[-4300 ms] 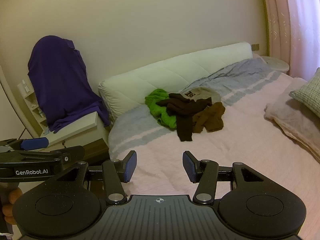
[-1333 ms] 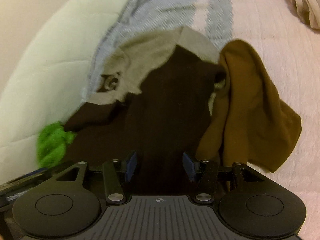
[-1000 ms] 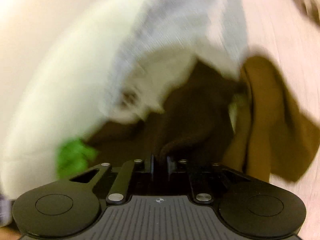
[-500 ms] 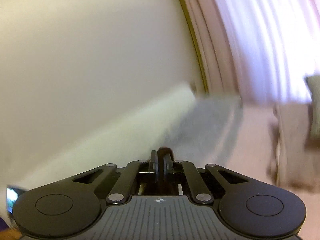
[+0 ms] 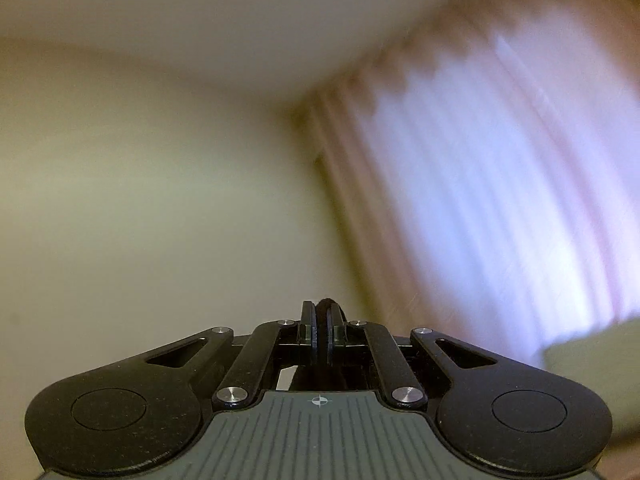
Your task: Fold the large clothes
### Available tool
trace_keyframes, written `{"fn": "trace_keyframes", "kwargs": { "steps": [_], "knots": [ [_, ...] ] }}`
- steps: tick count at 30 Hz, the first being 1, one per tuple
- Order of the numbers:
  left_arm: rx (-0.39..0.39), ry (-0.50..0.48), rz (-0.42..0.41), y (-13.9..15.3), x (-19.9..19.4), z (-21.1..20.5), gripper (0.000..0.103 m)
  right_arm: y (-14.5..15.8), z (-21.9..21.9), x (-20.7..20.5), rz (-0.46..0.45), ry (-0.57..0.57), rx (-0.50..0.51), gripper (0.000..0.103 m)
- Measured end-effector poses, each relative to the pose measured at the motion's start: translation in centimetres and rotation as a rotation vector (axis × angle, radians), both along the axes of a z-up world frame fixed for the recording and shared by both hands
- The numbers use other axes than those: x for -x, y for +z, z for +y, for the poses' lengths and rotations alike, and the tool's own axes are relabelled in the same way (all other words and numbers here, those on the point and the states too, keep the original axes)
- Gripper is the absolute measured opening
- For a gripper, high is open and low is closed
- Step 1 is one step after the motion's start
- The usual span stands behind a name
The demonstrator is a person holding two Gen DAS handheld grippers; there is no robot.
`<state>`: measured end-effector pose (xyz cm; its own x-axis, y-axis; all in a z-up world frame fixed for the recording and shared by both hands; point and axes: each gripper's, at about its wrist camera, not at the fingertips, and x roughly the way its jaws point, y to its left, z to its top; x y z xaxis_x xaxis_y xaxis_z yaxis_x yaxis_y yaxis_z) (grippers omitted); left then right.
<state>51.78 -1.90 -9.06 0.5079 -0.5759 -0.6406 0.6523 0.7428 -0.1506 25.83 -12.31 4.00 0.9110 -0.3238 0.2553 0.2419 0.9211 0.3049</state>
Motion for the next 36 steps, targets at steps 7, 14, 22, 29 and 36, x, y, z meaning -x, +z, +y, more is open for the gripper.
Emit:
{"fn": "trace_keyframes", "kwargs": {
  "steps": [7,14,22,29,36],
  "knots": [
    [0.007,-0.196,0.007,1.3,13.5,-6.4,0.092,4.3,-3.8,15.1,0.082,-0.194,-0.005,0.002],
    [-0.096,-0.353,0.077,-1.2,28.0,-11.3,0.093,-7.5,-8.8,24.0,0.663,-0.206,-0.236,0.066],
    [-0.238,-0.469,0.112,-4.1,40.6,-13.1,0.093,-22.1,-10.4,36.8,1.059,-0.225,-0.600,0.066],
    [-0.304,-0.597,0.070,-3.5,46.0,-13.6,0.094,-24.0,-8.6,42.3,1.035,-0.268,-0.678,0.066],
    [-0.314,-0.703,0.028,-3.0,47.2,-14.1,0.094,-22.9,-7.1,42.4,1.005,-0.333,-0.717,0.066]
  ]
}}
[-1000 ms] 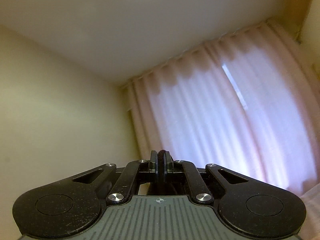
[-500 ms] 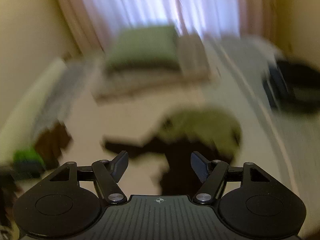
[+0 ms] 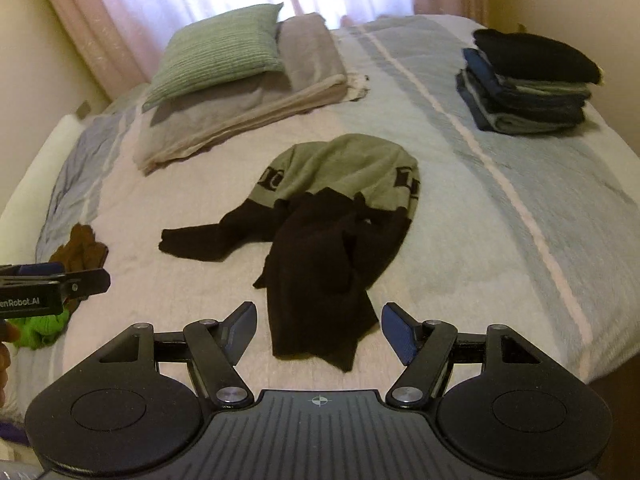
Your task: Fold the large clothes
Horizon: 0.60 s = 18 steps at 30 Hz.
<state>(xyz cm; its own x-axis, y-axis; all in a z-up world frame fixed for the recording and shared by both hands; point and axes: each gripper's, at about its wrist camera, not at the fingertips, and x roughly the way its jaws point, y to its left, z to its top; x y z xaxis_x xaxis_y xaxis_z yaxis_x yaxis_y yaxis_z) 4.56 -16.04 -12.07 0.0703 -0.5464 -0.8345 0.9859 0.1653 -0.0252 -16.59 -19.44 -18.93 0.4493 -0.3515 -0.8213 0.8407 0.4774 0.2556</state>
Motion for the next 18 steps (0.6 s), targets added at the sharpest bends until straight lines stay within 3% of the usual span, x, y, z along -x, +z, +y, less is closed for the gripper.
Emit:
{"fn": "trace_keyframes", "kwargs": {
  "steps": [11,18],
  "knots": [
    [-0.044,-0.065,-0.024,-1.0,-2.1,2.2,0.094,-1.6,4.8,-3.4,0.001,-0.039,-0.015,0.066],
    [-0.035,-0.078,-0.018,-0.7,-2.5,2.2,0.094,-2.1,4.7,-5.0,0.000,-0.023,-0.017,0.066]
  ]
}}
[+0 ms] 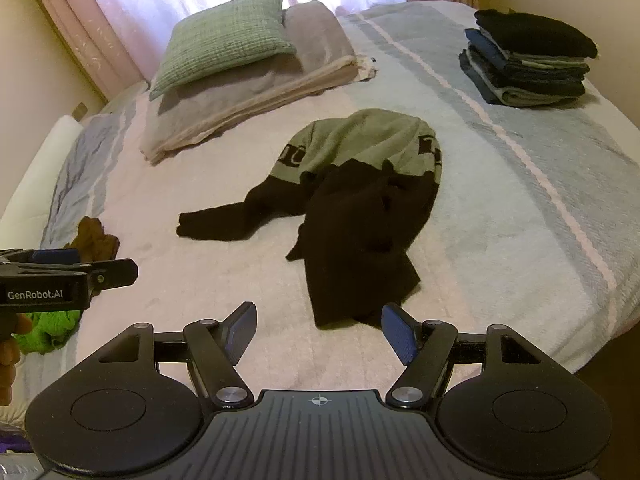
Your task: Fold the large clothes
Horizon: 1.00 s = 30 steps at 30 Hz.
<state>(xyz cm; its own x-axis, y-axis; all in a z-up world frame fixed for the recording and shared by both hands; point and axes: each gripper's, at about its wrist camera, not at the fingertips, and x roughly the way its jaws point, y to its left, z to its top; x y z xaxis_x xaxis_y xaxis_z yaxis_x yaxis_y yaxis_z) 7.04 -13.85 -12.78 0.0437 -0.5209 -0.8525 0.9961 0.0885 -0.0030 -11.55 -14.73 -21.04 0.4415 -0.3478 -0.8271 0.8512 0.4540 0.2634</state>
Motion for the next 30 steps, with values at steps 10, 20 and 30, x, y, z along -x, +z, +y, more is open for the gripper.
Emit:
{"fn": "trace_keyframes", "kwargs": {
  "steps": [10,20,30],
  "knots": [
    [-0.037,0.040,0.002,-2.3,2.9,-4.4,0.094,-2.1,-6.4,2.8,0.029,0.023,-0.040,0.066],
    [-0.103,0.084,-0.015,-8.1,13.3,-15.2,0.094,-5.3,-21.9,12.5,0.047,0.030,-0.078,0.066],
    [-0.081,-0.073,-0.169,-19.6,23.2,-26.9,0.094,-12.2,-35.8,22.7,0.169,-0.153,-0.067,0.066]
  ]
}}
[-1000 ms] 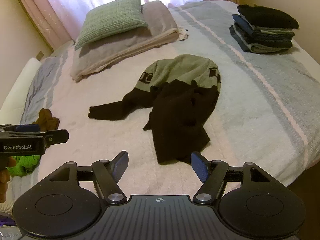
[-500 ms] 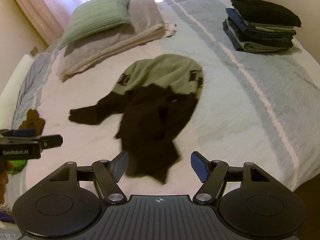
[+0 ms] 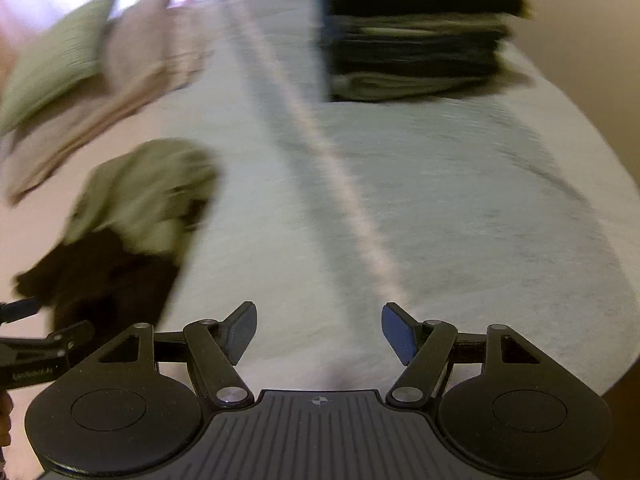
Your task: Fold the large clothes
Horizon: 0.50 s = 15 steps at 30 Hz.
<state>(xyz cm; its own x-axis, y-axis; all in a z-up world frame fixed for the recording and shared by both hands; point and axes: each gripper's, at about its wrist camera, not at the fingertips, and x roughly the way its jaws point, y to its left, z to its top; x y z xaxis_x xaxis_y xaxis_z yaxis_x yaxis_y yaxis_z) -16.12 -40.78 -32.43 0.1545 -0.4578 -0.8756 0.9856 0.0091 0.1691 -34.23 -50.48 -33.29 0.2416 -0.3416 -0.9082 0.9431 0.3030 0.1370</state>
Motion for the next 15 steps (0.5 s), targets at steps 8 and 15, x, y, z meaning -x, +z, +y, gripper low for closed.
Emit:
{"fn": "trace_keyframes", "kwargs": {
  "steps": [8,15],
  "knots": [
    [0.020,-0.125,-0.195,-9.0,2.3,-7.1,0.094,-5.8,-4.0,9.1,0.083,-0.191,-0.088,0.066],
    [0.073,-0.123,-0.274,-12.8,0.9,-10.7,0.087,-8.1,-3.9,9.0,0.076,-0.216,-0.142,0.066]
  ]
}}
